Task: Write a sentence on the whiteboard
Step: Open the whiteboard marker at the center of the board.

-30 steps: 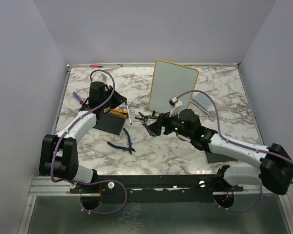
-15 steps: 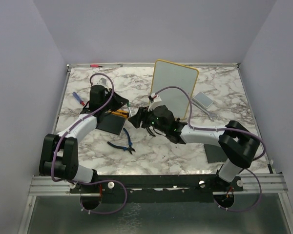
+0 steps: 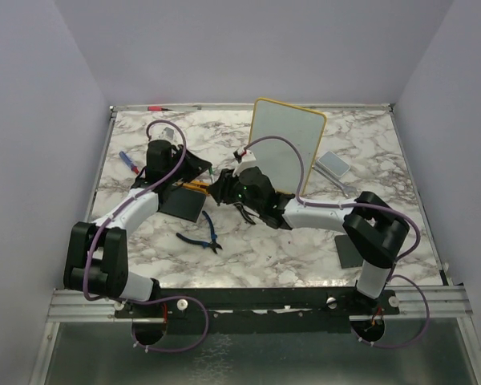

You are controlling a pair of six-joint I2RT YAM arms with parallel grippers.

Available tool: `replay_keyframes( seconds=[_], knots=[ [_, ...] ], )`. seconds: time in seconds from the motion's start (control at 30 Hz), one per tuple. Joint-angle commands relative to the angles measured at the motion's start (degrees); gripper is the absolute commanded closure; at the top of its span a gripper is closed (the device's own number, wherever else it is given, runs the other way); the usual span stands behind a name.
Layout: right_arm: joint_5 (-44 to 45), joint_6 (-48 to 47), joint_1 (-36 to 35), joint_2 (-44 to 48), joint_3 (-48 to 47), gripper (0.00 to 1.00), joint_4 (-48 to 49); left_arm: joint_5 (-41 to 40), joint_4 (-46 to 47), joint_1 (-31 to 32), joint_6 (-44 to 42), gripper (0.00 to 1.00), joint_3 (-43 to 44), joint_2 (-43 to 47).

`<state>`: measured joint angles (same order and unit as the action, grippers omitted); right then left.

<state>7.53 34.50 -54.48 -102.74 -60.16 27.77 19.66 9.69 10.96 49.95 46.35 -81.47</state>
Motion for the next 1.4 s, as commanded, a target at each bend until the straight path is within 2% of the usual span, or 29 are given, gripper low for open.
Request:
replay_keyframes(
  seconds=[0.0,0.23,0.27,0.33,0.5,0.6,0.63,0.67,0.73,0.87,0.97,1.2,1.37],
  knots=[
    [5.55,0.89,-0.82,-2.27,-2.04,0.58,-4.57,-0.35,1.25,0.02,0.27,1.00,-0.86,2.47],
    [6.64,1.51,-0.98,-1.81,-0.35,0.59,-3.12,-1.01,1.29,-0.17,0.90,1.00,-1.52,3.45],
    [6.66,1.21,-0.98,-1.39,0.14,0.62,-2.62,-1.10,1.29,-0.26,1.00,1.00,-1.60,3.57],
    [5.92,-0.09,-0.99,-0.58,0.66,0.76,-1.78,-1.16,1.38,-0.36,1.02,1.00,-1.61,3.73],
    [4.47,-2.74,-1.00,2.48,0.83,0.97,-3.47,0.62,0.94,-0.49,-0.70,1.00,-0.26,2.86],
    [5.77,-4.51,-0.85,6.38,1.17,1.00,-9.03,1.94,-0.80,-0.59,-5.02,0.46,2.49,3.31],
    [5.81,-5.89,-0.70,7.88,1.34,1.00,-11.07,1.40,-2.32,-0.58,-7.05,0.32,3.49,3.87],
    [5.64,-6.84,-0.26,9.41,1.24,1.00,-13.89,0.44,-3.81,-0.57,-8.83,0.23,4.51,4.66],
    [3.08,-8.33,1.35,12.00,0.49,1.00,-20.94,-0.94,-5.85,-0.59,-13.16,0.13,6.06,6.41],
    [-8.99,-12.74,6.50,15.54,-2.67,1.00,-34.64,-1.30,-9.04,-0.31,-22.35,0.11,8.22,9.41],
    [-19.54,-15.63,11.24,16.45,-6.04,1.00,-44.43,-1.08,-10.87,2.13,-30.04,0.11,8.22,12.66],
    [-39.11,-23.33,15.21,17.23,-12.08,1.00,-62.66,4.12,-17.19,16.51,-51.57,0.09,5.33,20.75],
    [-46.66,-25.69,15.39,19.13,-12.59,1.00,-70.24,2.95,-21.02,26.00,-59.27,0.10,1.74,24.65]
  ],
)
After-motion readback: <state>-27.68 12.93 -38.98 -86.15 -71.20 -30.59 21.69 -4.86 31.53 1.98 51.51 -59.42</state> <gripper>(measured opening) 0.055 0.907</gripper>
